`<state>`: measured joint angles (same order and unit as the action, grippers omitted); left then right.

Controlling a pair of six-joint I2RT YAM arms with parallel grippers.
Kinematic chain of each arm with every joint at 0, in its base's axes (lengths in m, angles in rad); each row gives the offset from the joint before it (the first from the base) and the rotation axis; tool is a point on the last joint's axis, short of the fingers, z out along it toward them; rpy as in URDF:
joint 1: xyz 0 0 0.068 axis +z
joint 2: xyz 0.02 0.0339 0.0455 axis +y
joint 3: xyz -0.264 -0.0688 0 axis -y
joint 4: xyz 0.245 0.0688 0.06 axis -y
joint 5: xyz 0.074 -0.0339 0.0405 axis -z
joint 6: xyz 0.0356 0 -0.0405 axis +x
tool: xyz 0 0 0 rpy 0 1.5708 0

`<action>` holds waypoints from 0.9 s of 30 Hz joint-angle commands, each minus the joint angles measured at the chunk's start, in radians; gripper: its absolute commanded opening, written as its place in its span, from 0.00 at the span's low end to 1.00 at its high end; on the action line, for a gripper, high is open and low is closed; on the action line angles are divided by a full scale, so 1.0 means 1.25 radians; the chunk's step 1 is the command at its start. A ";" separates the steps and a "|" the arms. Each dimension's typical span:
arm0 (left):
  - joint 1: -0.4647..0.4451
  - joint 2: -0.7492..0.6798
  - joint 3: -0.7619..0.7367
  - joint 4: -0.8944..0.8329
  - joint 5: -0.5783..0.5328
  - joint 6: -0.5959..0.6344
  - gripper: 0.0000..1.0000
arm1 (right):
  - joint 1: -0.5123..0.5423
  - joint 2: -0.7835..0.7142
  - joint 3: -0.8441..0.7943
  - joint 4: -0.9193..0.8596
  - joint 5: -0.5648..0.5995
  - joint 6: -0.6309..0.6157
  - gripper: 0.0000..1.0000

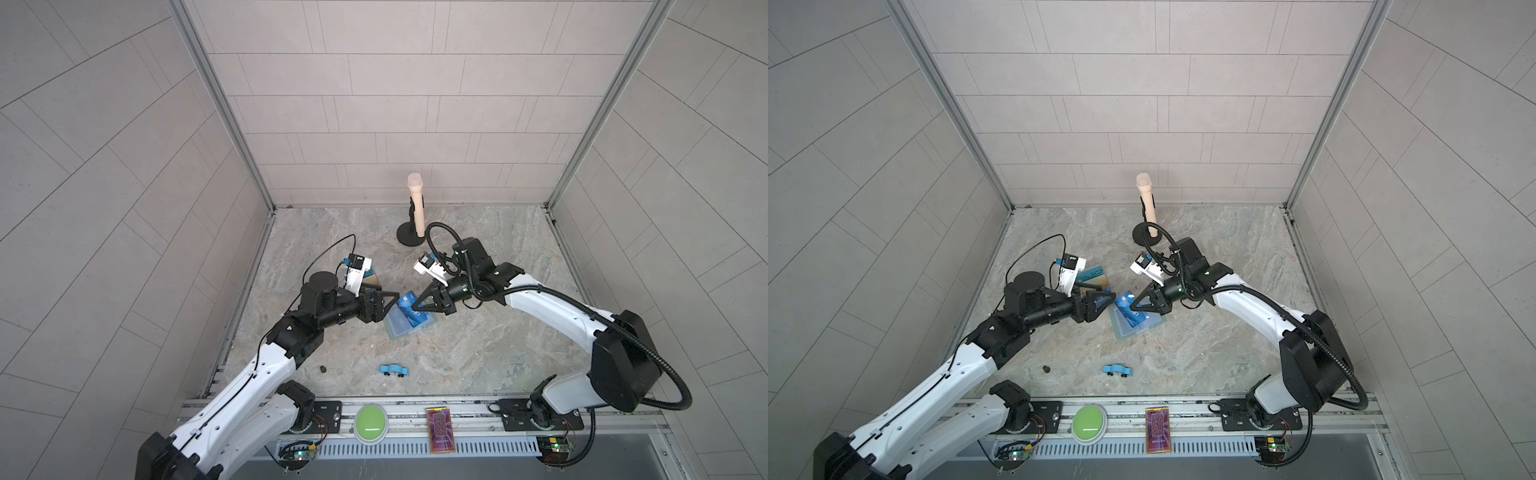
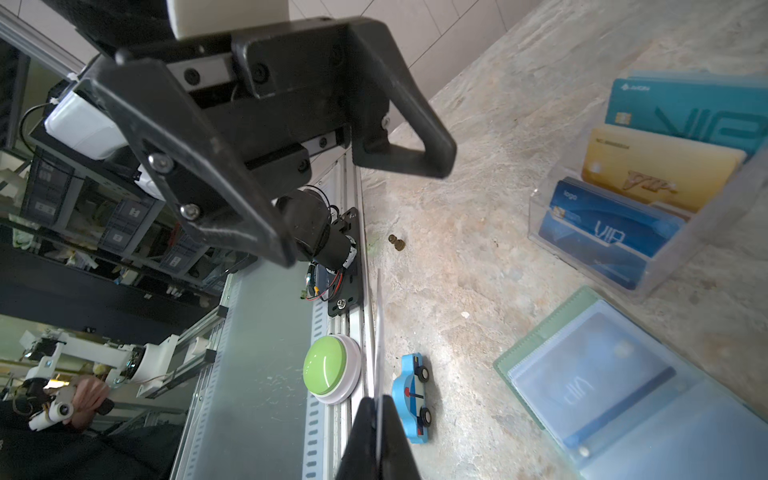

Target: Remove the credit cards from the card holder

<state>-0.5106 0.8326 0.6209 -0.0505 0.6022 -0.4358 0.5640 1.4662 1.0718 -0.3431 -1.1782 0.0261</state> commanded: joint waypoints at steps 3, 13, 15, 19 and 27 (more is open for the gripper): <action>0.001 -0.024 0.013 0.003 0.123 0.029 0.76 | 0.026 0.010 0.051 -0.074 -0.049 -0.109 0.04; 0.001 -0.031 0.030 -0.011 0.198 0.026 0.58 | 0.050 0.036 0.095 -0.115 -0.064 -0.143 0.02; 0.001 -0.026 0.032 -0.011 0.211 0.023 0.53 | 0.051 0.041 0.100 -0.115 -0.065 -0.142 0.02; 0.001 -0.024 0.029 -0.015 0.219 0.025 0.42 | 0.054 0.041 0.106 -0.110 -0.065 -0.141 0.02; 0.001 -0.023 0.026 -0.011 0.218 0.019 0.17 | 0.054 0.046 0.107 -0.105 -0.060 -0.133 0.02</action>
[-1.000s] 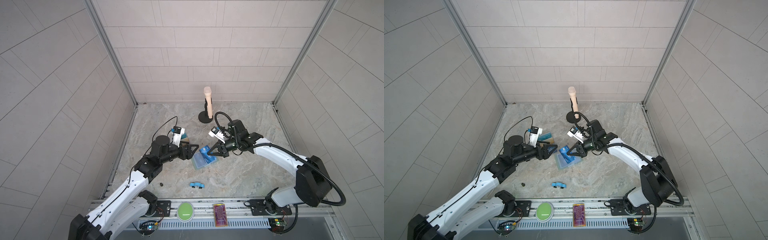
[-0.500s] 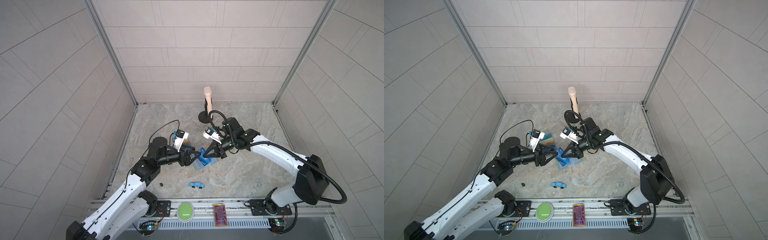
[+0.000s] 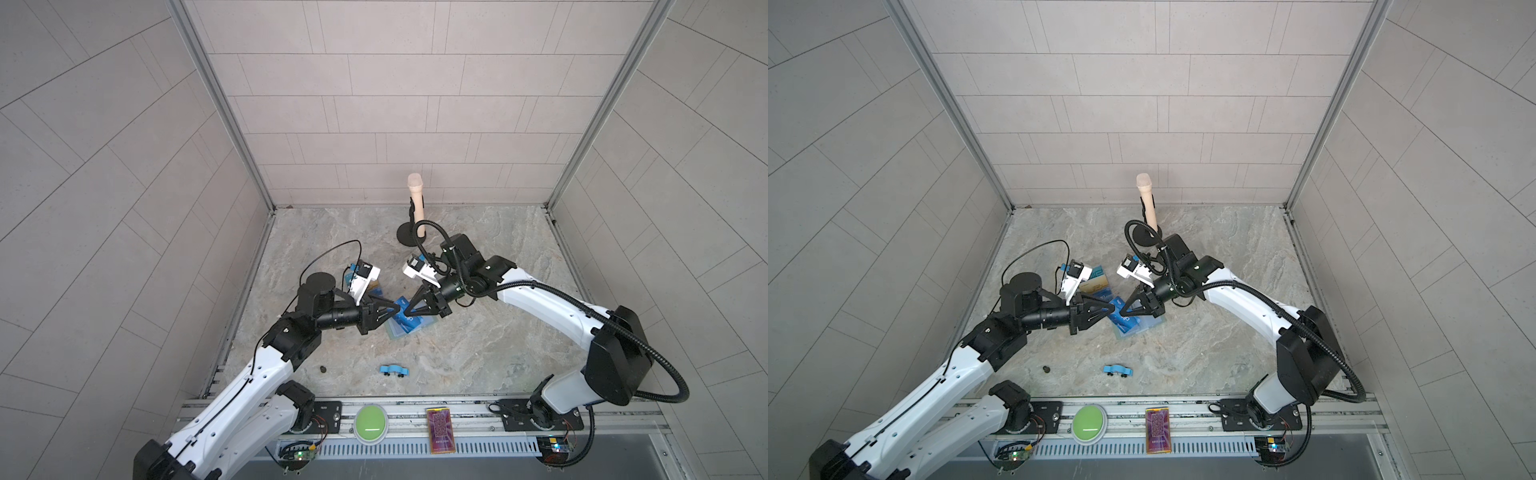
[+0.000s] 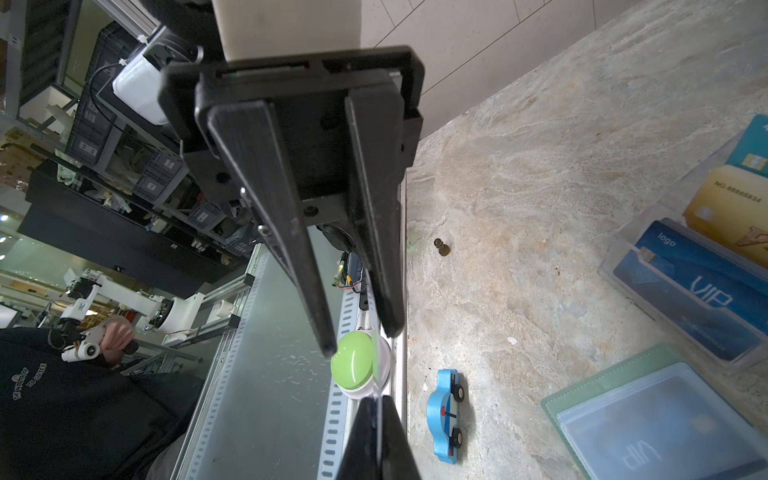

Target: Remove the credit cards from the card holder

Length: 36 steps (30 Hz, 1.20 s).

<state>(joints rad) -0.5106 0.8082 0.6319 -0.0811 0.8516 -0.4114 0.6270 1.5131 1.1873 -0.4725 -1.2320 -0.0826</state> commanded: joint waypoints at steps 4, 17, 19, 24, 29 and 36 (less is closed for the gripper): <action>0.001 -0.006 0.016 0.014 0.009 0.000 0.03 | 0.003 0.005 0.009 0.019 -0.002 -0.017 0.09; 0.001 -0.037 0.009 0.071 -0.213 -0.056 0.00 | -0.050 -0.174 -0.212 0.344 0.228 0.311 0.63; 0.001 -0.038 0.003 0.109 -0.257 -0.081 0.00 | -0.052 -0.213 -0.284 0.471 0.300 0.415 0.66; 0.001 -0.047 -0.047 0.243 -0.358 -0.154 0.00 | -0.052 -0.229 -0.394 0.705 0.403 0.588 0.69; 0.001 -0.052 -0.098 0.364 -0.405 -0.210 0.00 | -0.046 -0.172 -0.402 0.850 0.392 0.713 0.69; 0.001 -0.072 -0.143 0.440 -0.438 -0.259 0.00 | -0.019 -0.106 -0.376 0.984 0.359 0.785 0.66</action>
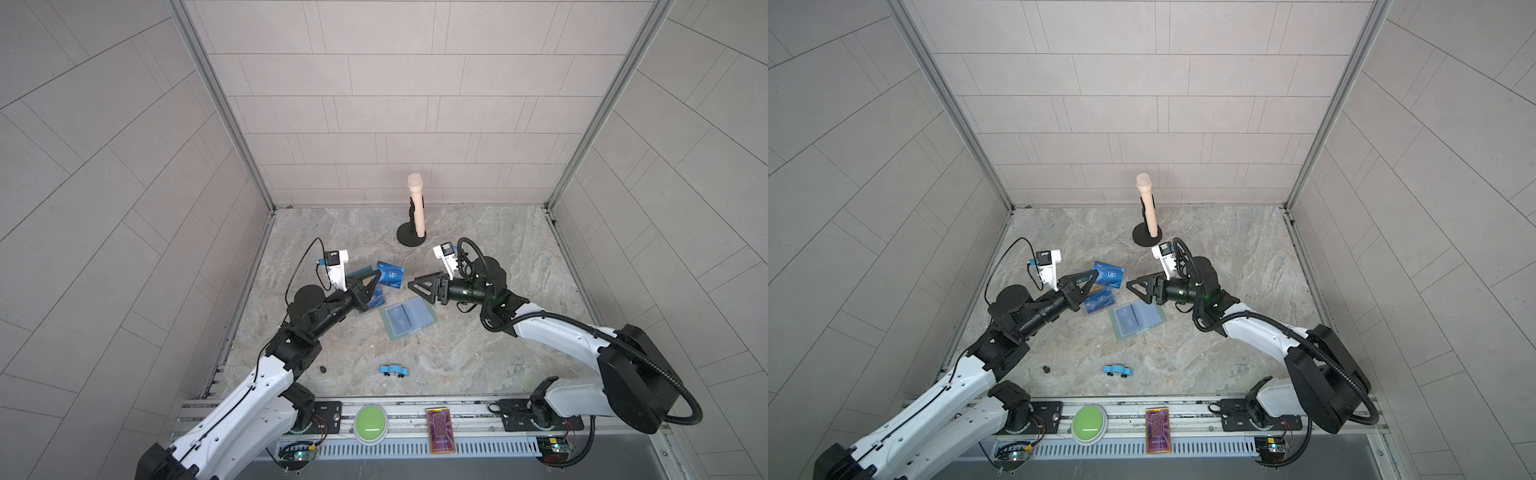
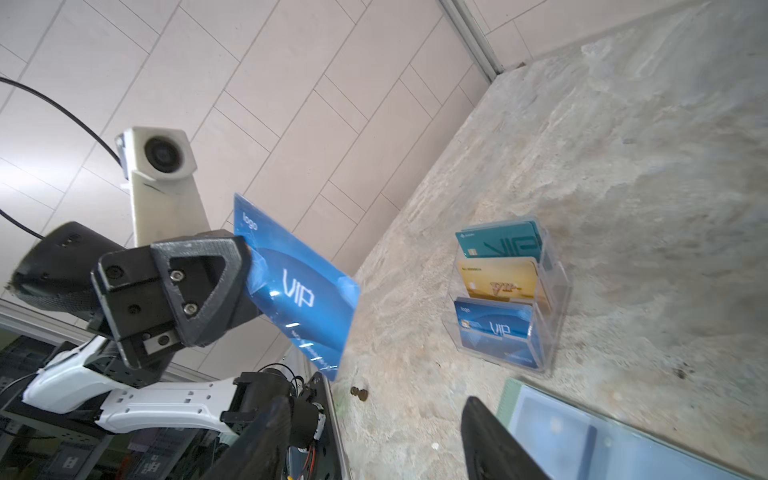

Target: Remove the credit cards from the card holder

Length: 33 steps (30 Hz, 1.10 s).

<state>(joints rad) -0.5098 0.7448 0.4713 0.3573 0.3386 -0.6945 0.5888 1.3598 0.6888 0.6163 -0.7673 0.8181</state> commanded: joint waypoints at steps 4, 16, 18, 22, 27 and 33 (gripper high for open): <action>0.000 -0.027 -0.020 0.103 -0.023 -0.042 0.00 | 0.029 0.047 0.036 0.156 -0.015 0.078 0.63; 0.000 -0.027 -0.030 0.124 -0.001 -0.058 0.00 | 0.072 0.135 0.080 0.361 -0.038 0.184 0.22; 0.000 -0.030 -0.028 0.114 -0.004 -0.056 0.00 | 0.071 0.137 0.080 0.377 -0.040 0.191 0.12; 0.000 -0.036 -0.015 0.077 -0.007 -0.043 0.00 | 0.072 0.134 0.076 0.374 -0.039 0.188 0.00; 0.000 -0.050 0.003 0.004 -0.033 -0.016 0.29 | 0.069 0.128 0.068 0.366 -0.039 0.163 0.00; 0.000 -0.082 0.045 -0.159 -0.068 0.059 0.59 | 0.047 0.100 0.071 0.248 -0.057 0.088 0.00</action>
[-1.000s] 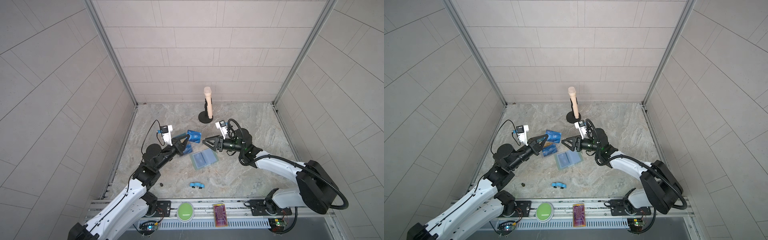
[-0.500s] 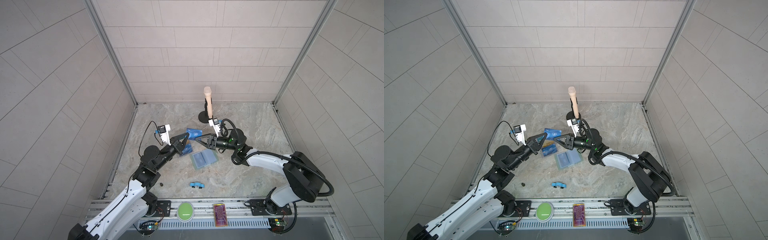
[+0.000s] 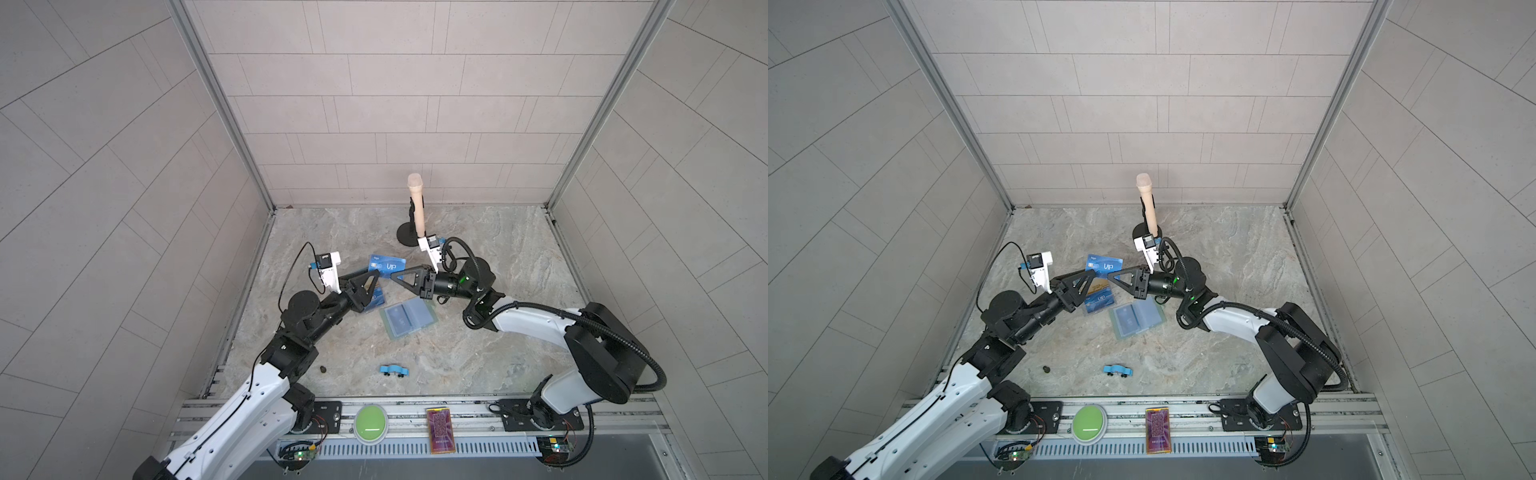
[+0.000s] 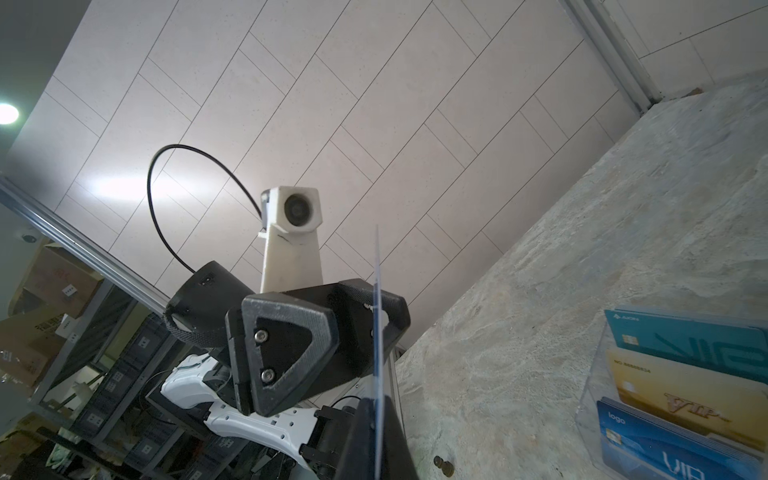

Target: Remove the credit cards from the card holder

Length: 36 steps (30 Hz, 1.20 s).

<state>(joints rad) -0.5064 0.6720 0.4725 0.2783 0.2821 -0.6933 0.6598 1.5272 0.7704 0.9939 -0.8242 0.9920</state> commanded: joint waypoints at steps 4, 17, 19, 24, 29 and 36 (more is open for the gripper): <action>-0.002 -0.043 0.094 -0.257 -0.056 0.140 0.70 | -0.022 -0.075 0.034 -0.282 -0.052 -0.205 0.00; -0.002 0.019 0.342 -0.663 0.059 0.434 0.80 | -0.036 -0.128 0.228 -1.056 -0.150 -0.767 0.00; -0.002 0.049 0.379 -0.710 0.106 0.473 0.78 | -0.035 -0.129 0.242 -1.096 -0.182 -0.795 0.00; -0.002 0.109 0.436 -0.777 0.252 0.548 0.72 | -0.017 -0.138 0.265 -1.161 -0.215 -0.857 0.00; -0.002 0.140 0.453 -0.794 0.358 0.593 0.68 | 0.007 -0.136 0.289 -1.213 -0.225 -0.900 0.00; -0.002 0.191 0.474 -0.830 0.460 0.626 0.53 | 0.030 -0.118 0.319 -1.234 -0.243 -0.932 0.00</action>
<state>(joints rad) -0.5064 0.8974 1.0344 -0.7216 0.7635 0.0463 0.6868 1.3819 1.1404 -0.5121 -1.0847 -0.0864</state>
